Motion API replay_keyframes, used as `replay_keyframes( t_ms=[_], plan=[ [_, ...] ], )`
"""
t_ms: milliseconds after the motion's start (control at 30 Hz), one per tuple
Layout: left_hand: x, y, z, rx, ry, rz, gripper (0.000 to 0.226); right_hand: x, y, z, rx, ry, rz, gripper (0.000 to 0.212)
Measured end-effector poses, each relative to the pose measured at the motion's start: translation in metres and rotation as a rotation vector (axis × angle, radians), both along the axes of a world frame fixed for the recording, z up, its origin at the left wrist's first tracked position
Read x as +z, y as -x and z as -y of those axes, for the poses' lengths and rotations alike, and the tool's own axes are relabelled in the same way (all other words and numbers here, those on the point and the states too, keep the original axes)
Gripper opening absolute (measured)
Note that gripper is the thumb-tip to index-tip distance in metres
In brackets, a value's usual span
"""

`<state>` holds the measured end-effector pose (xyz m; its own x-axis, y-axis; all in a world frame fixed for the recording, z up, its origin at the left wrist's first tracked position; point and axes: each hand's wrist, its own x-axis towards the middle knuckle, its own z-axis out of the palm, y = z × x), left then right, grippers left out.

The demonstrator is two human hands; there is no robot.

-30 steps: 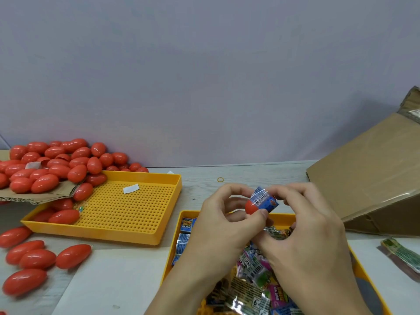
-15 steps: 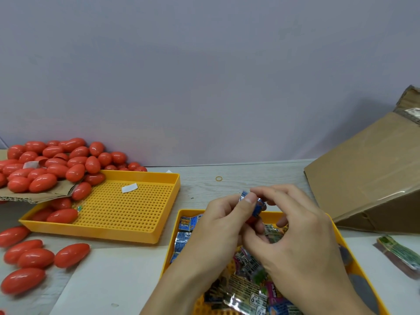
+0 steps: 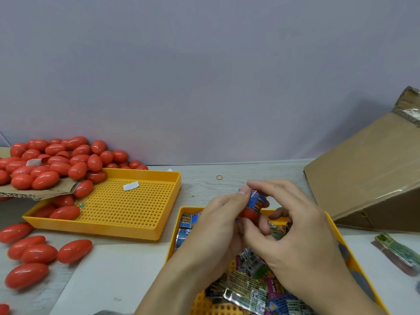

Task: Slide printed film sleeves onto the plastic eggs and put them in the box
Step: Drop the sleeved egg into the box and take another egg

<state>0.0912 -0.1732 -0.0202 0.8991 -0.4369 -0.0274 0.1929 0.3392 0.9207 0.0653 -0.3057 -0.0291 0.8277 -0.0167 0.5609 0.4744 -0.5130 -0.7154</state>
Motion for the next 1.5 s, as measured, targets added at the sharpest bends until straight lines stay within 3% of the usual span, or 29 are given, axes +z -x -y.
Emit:
replay_keyframes(
  t_ms=[100, 267, 667, 800, 1067, 1367, 1500],
  plan=[
    [-0.0007, -0.0008, 0.0019, -0.007, -0.013, -0.016, 0.049, 0.001, -0.0001, 0.0012, 0.0, 0.01, -0.014, 0.047],
    [-0.0024, -0.0014, 0.0027, -0.049, 0.0, -0.043, 0.037, -0.0033, -0.0019, 0.0027, 0.005, -0.054, -0.031, 0.05],
    [-0.0046, -0.0019, 0.0021, -0.114, -0.029, -0.031, 0.042, -0.0057, -0.0055, 0.0055, 0.087, -0.163, -0.096, 0.044],
    [-0.0049, -0.0026, 0.0039, -0.023, -0.008, -0.067, 0.042, -0.0058, -0.0047, 0.0059, 0.131, -0.172, -0.121, 0.048],
    [-0.0036, -0.0019, 0.0046, 0.138, -0.013, -0.075, 0.043, -0.0041, -0.002, 0.004, 0.009, -0.076, -0.067, 0.047],
    [-0.003, 0.0016, 0.0047, 0.155, 0.037, -0.142, 0.038, -0.0007, -0.0008, 0.0024, -0.027, -0.069, -0.059, 0.045],
    [-0.0053, -0.0013, 0.0037, 0.182, -0.142, 0.031, 0.037, -0.0006, -0.0007, 0.0041, -0.033, -0.014, -0.066, 0.046]
  ],
)
